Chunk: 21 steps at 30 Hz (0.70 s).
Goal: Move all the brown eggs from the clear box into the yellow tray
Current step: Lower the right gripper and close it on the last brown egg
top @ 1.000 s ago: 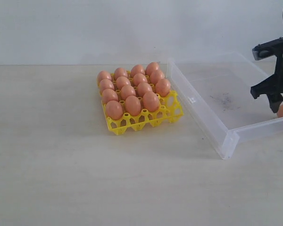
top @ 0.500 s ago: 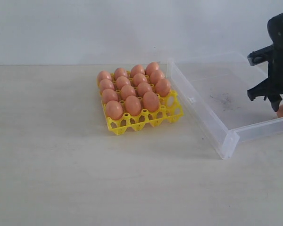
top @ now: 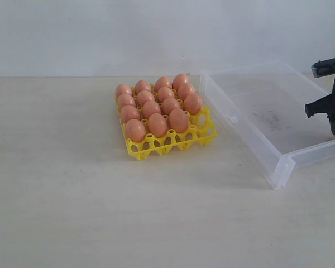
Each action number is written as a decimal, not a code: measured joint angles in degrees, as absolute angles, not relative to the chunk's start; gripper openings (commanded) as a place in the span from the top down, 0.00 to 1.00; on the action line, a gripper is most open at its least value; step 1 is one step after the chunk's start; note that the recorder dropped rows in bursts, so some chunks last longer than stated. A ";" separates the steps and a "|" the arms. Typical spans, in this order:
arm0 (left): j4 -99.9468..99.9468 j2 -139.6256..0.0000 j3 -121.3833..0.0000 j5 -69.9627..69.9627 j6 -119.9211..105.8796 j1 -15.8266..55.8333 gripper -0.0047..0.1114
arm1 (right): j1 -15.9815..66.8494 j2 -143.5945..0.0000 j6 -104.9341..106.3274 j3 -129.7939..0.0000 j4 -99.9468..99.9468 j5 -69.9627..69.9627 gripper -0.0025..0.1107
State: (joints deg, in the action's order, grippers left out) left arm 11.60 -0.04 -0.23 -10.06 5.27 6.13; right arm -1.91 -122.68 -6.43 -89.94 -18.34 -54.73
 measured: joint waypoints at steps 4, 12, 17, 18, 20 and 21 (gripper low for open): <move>11.60 -0.04 -0.23 -10.06 5.27 6.13 0.93 | -1.95 -123.47 -5.20 -90.03 -18.01 -54.37 0.60; 11.60 -0.04 -0.23 -10.06 5.27 6.13 0.93 | -1.95 -125.39 -3.87 -90.69 -18.95 -52.49 0.60; 11.60 -0.04 -0.23 -10.06 5.27 6.13 0.93 | -1.95 -125.65 -3.15 -90.69 -19.48 -48.41 0.83; 11.60 -0.04 -0.23 -10.06 5.27 6.13 0.93 | -1.95 -125.65 -3.15 -90.69 -19.48 -48.02 0.93; 11.60 -0.04 -0.23 -10.06 5.27 6.13 0.93 | -1.95 -125.75 -3.15 -90.69 -19.48 -47.55 0.98; 11.60 -0.04 -0.23 -10.06 5.27 6.13 0.93 | -1.95 -125.75 -3.15 -90.69 -19.48 -47.09 0.98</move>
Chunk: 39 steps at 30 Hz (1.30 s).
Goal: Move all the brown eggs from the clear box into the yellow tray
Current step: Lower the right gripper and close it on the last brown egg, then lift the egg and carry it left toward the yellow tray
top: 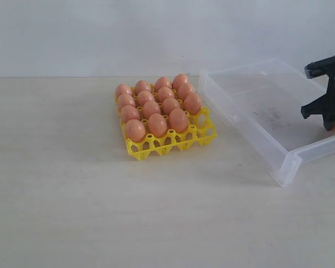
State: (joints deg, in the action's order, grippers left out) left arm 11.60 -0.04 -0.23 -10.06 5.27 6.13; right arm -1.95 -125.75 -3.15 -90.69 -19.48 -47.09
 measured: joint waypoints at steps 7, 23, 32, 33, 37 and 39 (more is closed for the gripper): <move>11.60 -0.04 -0.23 -10.06 5.27 6.13 0.93 | -2.23 -125.96 -3.02 -90.69 -12.87 -40.48 0.98; 11.60 -0.04 -0.23 -10.06 5.27 6.13 0.93 | -2.23 -124.15 -4.38 -53.05 -6.44 42.03 0.98; 11.60 -0.04 -0.23 -10.06 5.27 6.13 0.93 | -2.12 -126.54 -16.10 -46.94 -18.26 68.54 0.98; 11.60 -0.04 -0.23 -10.06 5.27 6.13 0.93 | -2.12 -126.54 -16.53 -46.94 -19.34 68.71 0.98; 11.60 -0.04 -0.23 -10.06 5.27 6.13 0.93 | -2.03 -126.54 -16.74 -46.94 -18.83 68.86 0.98; 11.60 -0.04 -0.23 -10.06 5.27 6.13 0.93 | -2.03 -126.54 -16.74 -46.94 -18.72 68.86 0.98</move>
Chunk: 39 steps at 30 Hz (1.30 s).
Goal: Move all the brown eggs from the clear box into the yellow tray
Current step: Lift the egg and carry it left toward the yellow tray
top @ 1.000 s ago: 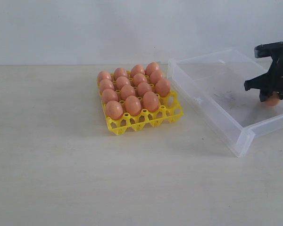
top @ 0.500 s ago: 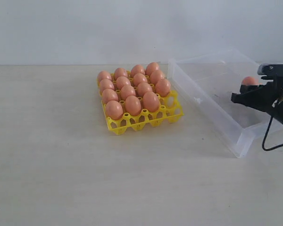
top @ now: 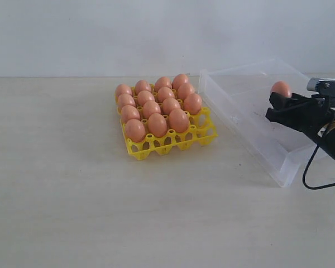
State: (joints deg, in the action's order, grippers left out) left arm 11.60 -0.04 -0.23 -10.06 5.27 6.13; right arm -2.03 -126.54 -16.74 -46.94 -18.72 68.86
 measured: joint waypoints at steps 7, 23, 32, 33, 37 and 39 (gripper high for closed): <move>11.60 -0.04 -0.23 -10.06 5.27 6.13 0.93 | -2.03 -126.54 -17.24 -46.94 -19.49 68.86 0.98; 11.60 -0.04 -0.23 -10.06 5.27 6.13 0.93 | -2.03 -121.03 -18.96 -46.89 -31.04 68.86 0.98; 11.60 -0.04 -0.23 -10.06 5.27 6.13 0.93 | -2.03 -119.73 -20.52 -46.89 -34.54 69.13 0.98; 11.60 -0.04 -0.23 -10.06 5.27 6.13 0.93 | -1.79 -119.64 -20.65 -46.89 -35.23 69.13 0.98; 11.60 -0.04 -0.23 -10.06 5.27 6.13 0.93 | 0.29 -119.28 -21.12 -46.89 -37.72 69.13 0.98; 11.60 -0.04 -0.23 -10.06 5.27 6.13 0.93 | 2.11 -119.28 -21.09 -46.89 -38.78 69.13 0.98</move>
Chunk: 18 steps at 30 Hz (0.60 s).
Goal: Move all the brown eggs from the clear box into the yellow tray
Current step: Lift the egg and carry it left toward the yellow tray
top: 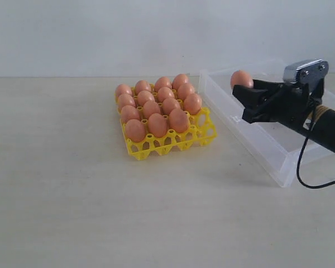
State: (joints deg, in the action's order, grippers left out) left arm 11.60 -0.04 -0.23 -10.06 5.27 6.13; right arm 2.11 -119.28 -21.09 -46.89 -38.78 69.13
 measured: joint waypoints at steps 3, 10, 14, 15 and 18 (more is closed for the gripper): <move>11.60 -0.04 -0.23 -10.06 5.27 6.13 0.93 | 4.69 -119.28 -20.96 -46.89 -40.80 69.13 0.98; 11.60 -0.04 -0.23 -10.06 5.27 6.13 0.93 | 9.20 -119.28 -20.96 -46.89 -42.76 69.13 0.98; 11.60 -0.04 -0.23 -10.06 5.27 6.13 0.93 | 11.37 -119.28 -20.83 -46.89 -42.76 66.89 0.98; 11.60 -0.04 -0.23 -10.06 5.27 6.13 0.93 | 11.80 -119.28 -20.69 -46.89 -42.76 66.30 0.98; 11.60 -0.04 -0.23 -10.06 5.27 6.13 0.93 | 12.88 -119.28 -20.33 -47.46 -41.83 64.34 0.98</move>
